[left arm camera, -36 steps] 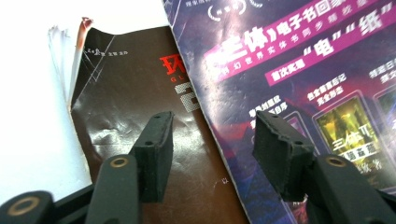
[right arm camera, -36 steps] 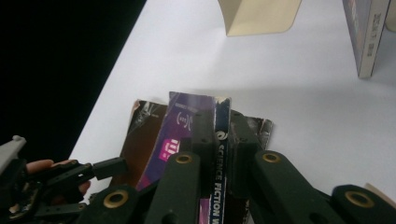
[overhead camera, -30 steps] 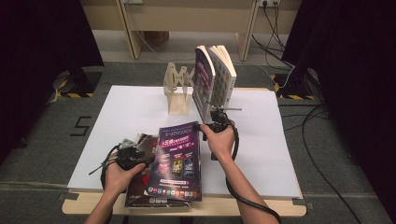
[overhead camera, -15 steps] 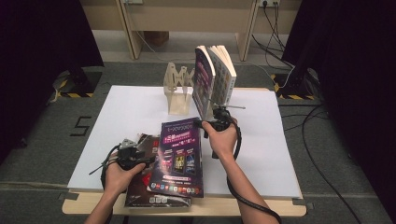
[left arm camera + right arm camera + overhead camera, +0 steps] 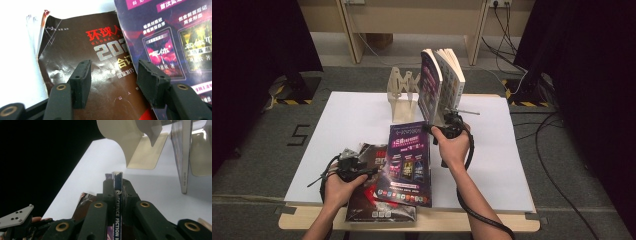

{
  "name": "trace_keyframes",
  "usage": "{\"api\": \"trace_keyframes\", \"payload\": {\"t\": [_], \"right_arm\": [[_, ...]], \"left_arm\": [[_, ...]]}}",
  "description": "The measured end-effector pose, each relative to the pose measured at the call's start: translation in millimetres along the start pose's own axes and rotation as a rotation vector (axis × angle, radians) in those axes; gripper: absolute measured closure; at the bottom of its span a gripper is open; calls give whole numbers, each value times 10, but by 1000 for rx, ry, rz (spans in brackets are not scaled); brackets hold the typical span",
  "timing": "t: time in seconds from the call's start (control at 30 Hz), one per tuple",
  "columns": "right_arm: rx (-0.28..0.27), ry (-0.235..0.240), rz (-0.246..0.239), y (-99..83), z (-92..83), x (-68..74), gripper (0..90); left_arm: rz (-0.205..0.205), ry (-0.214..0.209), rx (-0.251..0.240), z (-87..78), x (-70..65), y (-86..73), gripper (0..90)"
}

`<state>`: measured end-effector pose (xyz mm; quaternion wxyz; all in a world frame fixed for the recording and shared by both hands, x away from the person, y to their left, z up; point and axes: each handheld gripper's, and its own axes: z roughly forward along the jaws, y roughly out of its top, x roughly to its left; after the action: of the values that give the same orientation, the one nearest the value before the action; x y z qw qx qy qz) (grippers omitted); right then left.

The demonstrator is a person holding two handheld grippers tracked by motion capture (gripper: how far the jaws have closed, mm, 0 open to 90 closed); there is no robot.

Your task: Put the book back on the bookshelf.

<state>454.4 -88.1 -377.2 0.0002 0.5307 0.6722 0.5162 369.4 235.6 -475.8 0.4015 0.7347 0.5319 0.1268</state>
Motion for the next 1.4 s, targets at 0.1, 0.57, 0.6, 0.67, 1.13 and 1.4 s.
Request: {"api": "trace_keyframes", "payload": {"t": [0.1, 0.57, 0.6, 0.67, 1.13, 1.4], "right_arm": [[-19, -3, -8, 20, -30, 10, 848], [-72, -14, -20, 83, -131, 33, 847], [-77, -17, -26, 88, -133, 30, 847], [-80, -15, -19, 99, -145, 38, 847], [-120, -30, -33, 140, -199, 57, 847], [-137, -37, -47, 172, -225, 68, 847]], "left_arm": [[1, 2, -2, 0, 4, 1, 444], [-5, -1, -2, 14, 3, -4, 444], [-4, -1, -1, 13, 4, -4, 444], [-4, -1, -2, 12, 4, -3, 444], [-6, 2, -1, 11, 10, -3, 443], [-6, 2, 0, 13, 11, -5, 443]]}}
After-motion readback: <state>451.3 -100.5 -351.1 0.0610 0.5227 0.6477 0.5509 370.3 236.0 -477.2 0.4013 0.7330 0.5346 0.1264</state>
